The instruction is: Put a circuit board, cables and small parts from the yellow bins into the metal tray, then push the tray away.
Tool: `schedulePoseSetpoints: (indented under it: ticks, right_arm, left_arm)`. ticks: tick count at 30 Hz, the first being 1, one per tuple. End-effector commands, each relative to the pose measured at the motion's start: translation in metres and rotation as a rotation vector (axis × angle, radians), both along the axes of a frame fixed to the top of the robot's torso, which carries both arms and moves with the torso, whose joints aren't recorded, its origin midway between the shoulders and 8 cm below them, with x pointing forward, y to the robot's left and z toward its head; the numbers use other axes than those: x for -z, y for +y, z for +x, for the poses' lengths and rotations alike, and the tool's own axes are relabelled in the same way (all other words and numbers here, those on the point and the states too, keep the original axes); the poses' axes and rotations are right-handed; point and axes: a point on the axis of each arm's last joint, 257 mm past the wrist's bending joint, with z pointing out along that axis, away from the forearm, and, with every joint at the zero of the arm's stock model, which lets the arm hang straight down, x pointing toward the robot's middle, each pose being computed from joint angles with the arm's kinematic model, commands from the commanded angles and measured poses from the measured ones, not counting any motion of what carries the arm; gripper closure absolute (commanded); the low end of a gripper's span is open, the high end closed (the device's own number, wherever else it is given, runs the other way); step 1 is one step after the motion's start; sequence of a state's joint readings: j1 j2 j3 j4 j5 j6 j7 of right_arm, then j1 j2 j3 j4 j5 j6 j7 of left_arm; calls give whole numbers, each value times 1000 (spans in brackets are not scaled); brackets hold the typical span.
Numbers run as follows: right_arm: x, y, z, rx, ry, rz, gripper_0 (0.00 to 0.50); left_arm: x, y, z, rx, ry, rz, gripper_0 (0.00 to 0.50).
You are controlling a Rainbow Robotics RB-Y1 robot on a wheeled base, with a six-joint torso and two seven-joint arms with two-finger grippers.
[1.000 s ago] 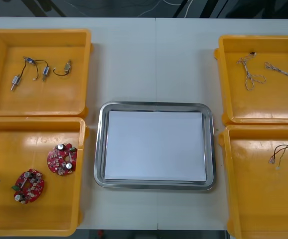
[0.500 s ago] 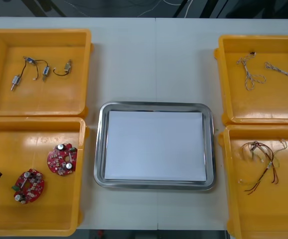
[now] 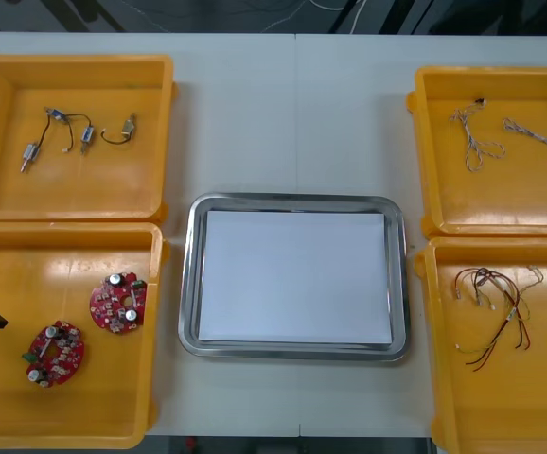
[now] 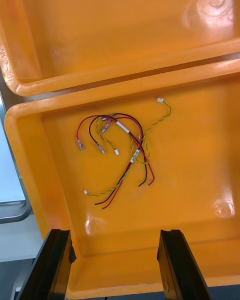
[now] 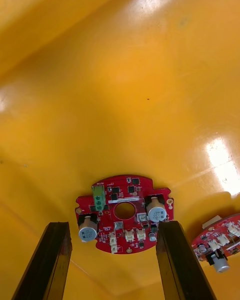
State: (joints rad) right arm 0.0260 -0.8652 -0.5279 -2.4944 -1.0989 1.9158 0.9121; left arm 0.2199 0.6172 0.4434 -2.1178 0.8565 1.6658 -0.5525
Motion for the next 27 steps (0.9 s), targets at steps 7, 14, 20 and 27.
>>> schedulePoseSetpoints:
  ticks: [7,14,20,27]
  right_arm:
    - [-9,-1,3,-37,-19,-68,0]
    - [1,-6,3,-19,14,-60,0]
    - [22,-9,1,-8,93,-27,0]
    - [46,-6,2,14,129,-31,0]
  left_arm:
    - [5,-7,8,-42,-29,15,0]
    - [20,-13,5,-42,-29,16,0]
    - [35,-14,2,-49,-25,15,0]
    - [51,-16,3,-43,-24,14,0]
